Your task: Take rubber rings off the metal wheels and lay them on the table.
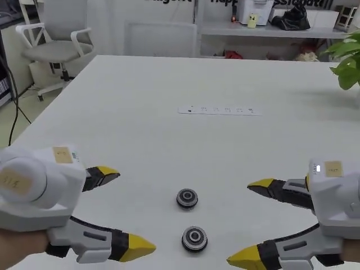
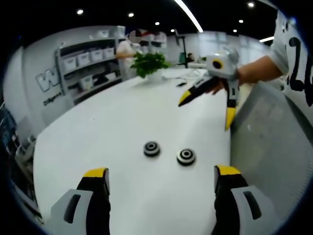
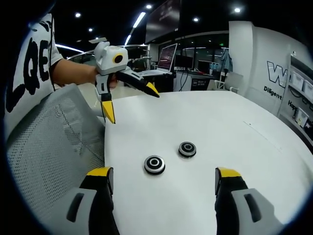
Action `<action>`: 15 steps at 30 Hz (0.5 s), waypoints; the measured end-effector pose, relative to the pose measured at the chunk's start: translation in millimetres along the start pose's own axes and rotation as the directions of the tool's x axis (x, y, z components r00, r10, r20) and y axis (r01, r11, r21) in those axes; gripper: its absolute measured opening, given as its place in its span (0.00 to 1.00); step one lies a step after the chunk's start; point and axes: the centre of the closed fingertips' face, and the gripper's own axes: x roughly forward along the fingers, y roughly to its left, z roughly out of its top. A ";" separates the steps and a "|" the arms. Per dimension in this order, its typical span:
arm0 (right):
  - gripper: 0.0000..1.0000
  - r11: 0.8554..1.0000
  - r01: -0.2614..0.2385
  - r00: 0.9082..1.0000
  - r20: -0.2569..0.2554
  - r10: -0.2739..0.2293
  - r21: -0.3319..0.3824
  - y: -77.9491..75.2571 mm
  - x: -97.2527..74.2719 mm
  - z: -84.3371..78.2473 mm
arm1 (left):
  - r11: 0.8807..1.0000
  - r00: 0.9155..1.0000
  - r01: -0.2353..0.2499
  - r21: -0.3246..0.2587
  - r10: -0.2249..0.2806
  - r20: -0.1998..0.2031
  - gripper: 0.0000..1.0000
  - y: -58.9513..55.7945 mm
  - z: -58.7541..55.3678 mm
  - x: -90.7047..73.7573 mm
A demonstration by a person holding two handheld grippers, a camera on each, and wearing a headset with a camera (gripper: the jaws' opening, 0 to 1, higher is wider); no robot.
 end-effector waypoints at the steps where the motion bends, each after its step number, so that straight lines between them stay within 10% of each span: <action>1: 0.82 1.000 -0.006 1.000 -0.004 0.006 -0.003 1.3 1.5 -0.2 | 1.000 1.000 0.004 0.001 -0.004 0.000 0.90 0.1 0.6 1.5; 15: 0.72 0.998 -0.053 0.999 0.003 0.053 0.039 0.5 18.6 -3.7 | 0.998 0.998 0.055 0.008 -0.055 -0.016 0.86 -4.3 -3.4 16.9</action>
